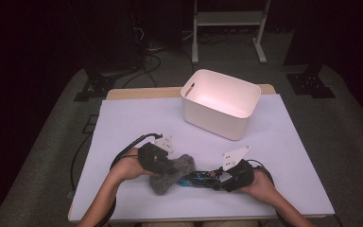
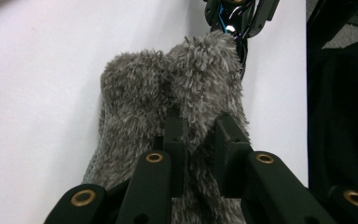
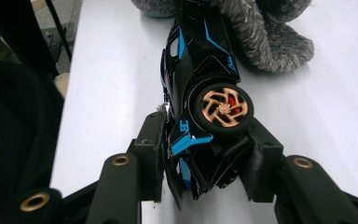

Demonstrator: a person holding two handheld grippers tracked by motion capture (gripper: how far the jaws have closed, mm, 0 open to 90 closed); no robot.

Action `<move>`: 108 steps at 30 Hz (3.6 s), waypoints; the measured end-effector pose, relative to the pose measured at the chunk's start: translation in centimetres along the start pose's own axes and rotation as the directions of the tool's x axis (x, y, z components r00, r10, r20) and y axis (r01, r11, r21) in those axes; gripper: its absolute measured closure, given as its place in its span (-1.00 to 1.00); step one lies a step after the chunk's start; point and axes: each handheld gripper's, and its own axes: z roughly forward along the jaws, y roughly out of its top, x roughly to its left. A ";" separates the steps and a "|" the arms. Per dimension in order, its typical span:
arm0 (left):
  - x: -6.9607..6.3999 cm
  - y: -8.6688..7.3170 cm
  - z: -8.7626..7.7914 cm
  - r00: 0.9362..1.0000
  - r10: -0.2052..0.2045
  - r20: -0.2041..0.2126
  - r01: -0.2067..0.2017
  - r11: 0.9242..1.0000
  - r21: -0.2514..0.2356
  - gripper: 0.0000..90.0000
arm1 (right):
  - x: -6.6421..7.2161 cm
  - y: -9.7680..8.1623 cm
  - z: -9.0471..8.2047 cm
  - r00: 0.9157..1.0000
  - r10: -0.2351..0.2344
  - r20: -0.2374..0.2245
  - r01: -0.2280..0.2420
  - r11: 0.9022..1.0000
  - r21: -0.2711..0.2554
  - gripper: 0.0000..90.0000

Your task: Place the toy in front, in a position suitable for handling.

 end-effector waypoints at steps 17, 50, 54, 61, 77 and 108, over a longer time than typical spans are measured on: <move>2.0 3.3 2.0 1.000 -0.001 0.022 0.001 1.000 0.023 0.73 | -2.9 0.4 -0.2 0.998 0.030 0.051 -0.030 1.000 -0.002 0.22; -1.7 1.1 2.6 0.989 0.053 0.138 -0.060 0.997 0.048 0.73 | -1.3 0.2 0.4 0.981 0.191 -0.027 -0.189 0.980 0.070 -0.67; -2.1 0.7 2.9 0.987 0.052 0.153 -0.061 0.997 0.054 0.73 | -1.1 0.1 1.0 0.984 0.174 -0.033 -0.170 0.981 0.097 -0.66; -2.4 -0.6 4.0 0.977 0.026 0.212 -0.032 0.999 0.024 0.73 | -0.3 -0.2 1.7 0.994 0.110 -0.022 -0.106 0.986 0.130 -0.51; -1.6 3.5 6.3 0.973 0.069 0.219 -0.064 0.998 -0.029 0.71 | 0.2 0.1 1.6 1.000 -0.019 0.014 0.017 0.994 0.109 -0.49; -1.7 3.2 6.4 0.981 0.083 0.173 -0.084 0.996 -0.001 0.66 | 0.4 -0.2 2.0 0.994 -0.106 0.039 0.101 0.987 0.124 -0.48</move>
